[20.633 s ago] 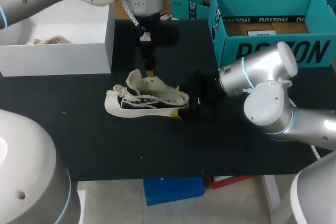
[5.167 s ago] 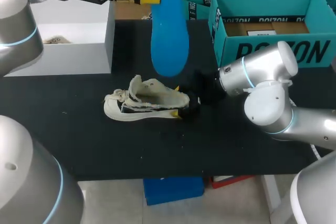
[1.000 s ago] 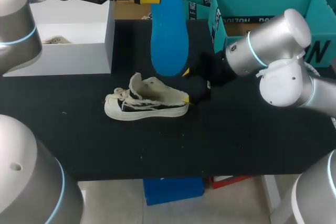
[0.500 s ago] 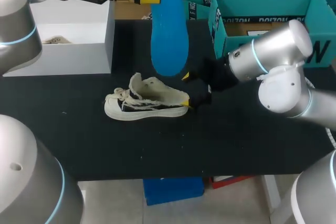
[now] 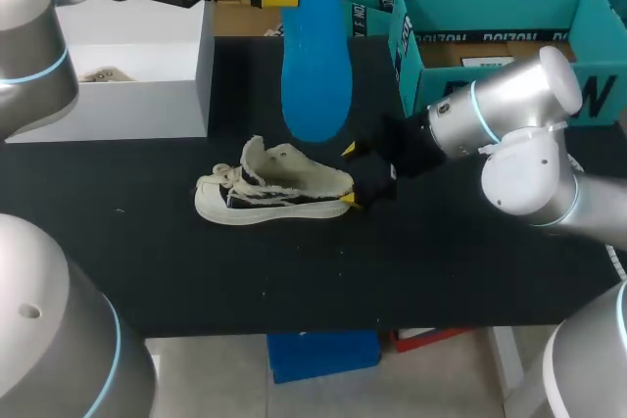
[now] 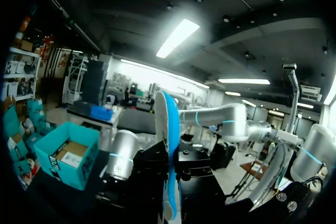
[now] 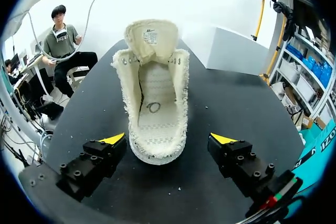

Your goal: Take the shoe out of the shoebox, open the shoe tongue, remove and reinsert the insole, then place the shoe into the shoebox

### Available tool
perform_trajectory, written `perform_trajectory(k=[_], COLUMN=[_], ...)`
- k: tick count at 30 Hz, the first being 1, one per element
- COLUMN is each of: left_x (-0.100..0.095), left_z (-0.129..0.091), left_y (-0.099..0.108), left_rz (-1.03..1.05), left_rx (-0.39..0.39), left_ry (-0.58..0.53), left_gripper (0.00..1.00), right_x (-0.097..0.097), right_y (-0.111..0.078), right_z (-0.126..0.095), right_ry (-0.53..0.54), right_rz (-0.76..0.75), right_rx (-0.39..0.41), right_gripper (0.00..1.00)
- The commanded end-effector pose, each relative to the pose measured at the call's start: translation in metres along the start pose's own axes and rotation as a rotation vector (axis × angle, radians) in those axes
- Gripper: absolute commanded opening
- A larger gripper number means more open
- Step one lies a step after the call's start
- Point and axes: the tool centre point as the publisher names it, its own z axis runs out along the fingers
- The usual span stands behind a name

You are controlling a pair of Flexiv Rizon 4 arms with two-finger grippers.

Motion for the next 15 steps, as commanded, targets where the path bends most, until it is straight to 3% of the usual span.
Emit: perform_trajectory(k=[1,6,9,15], left_x=[0.0,0.0,0.0,0.0], left_z=[0.001,0.001,0.001,0.001], left_y=[0.001,0.001,0.001,0.001], left_rz=[0.002,0.002,0.002,0.002], left_rx=[0.001,0.001,0.001,0.001], left_ry=[-0.003,-0.003,-0.003,-0.003], left_gripper=[0.0,0.0,0.0,0.0], right_x=[-0.009,-0.017,-0.02,-0.026], right_y=[0.013,0.021,0.025,0.036], right_z=[-0.007,-0.015,-0.018,-0.017], right_ry=[0.006,0.027,0.06,0.096], right_rz=[-0.011,-0.034,-0.05,-0.065], right_rx=[0.101,0.23,0.361,0.5], right_gripper=[1.0,1.0,1.0,1.0])
